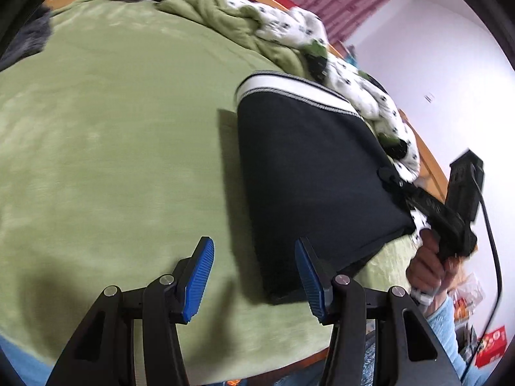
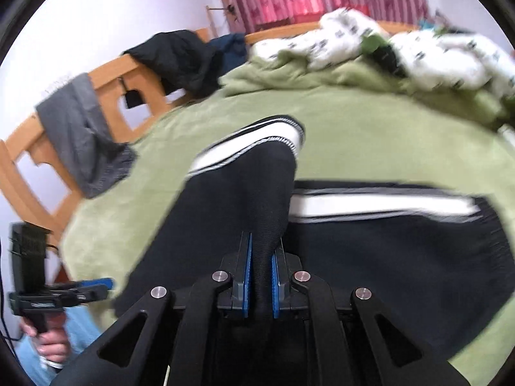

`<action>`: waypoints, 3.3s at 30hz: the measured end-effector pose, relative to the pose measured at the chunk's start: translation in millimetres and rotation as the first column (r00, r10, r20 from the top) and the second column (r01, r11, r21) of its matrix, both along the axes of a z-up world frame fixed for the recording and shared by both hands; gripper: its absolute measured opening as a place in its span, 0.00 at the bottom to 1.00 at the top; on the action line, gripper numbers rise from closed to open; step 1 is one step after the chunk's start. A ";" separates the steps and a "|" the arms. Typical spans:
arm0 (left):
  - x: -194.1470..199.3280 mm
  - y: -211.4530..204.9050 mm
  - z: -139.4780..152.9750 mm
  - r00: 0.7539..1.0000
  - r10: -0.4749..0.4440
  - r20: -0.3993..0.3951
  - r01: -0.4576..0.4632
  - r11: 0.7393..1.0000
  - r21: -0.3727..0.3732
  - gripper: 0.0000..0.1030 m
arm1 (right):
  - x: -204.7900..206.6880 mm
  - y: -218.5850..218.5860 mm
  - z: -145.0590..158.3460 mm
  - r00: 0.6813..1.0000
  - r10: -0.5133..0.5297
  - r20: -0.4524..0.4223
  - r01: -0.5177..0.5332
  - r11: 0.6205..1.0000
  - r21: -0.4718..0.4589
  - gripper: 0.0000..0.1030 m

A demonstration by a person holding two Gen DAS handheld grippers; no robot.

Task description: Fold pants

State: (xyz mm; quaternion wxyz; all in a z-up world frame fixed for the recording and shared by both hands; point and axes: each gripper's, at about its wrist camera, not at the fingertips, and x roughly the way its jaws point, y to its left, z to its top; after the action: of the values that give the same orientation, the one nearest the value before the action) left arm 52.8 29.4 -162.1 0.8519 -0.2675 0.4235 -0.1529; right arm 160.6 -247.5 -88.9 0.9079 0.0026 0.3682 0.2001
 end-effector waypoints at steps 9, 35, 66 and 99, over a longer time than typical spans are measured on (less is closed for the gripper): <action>13.1 -81.7 -15.4 0.977 -0.214 -0.021 0.215 0.974 0.073 0.48 | 21.3 -165.0 -16.4 0.922 -0.386 0.019 0.386 0.917 -0.100 0.09; 28.7 -178.8 1.9 0.967 -0.232 0.103 0.156 0.863 0.480 0.21 | -30.2 -203.2 -67.7 0.901 -0.433 -0.030 0.426 0.897 -0.119 0.20; 159.1 -126.3 -32.8 0.978 -0.198 -0.062 0.200 0.979 0.032 0.53 | 83.5 -222.9 -74.8 0.945 -0.195 -0.264 0.199 0.980 -0.010 0.69; 136.9 80.3 50.7 0.999 -0.030 0.033 0.028 0.997 0.072 0.12 | 61.5 -14.5 -24.3 0.969 -0.010 -0.248 0.099 0.932 0.349 0.19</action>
State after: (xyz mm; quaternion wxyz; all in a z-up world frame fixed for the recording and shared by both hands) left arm 189.7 109.8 -111.4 0.8657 -0.2282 0.4179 -0.1547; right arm 222.1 -262.0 -113.2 0.8459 0.2026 0.4330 0.2365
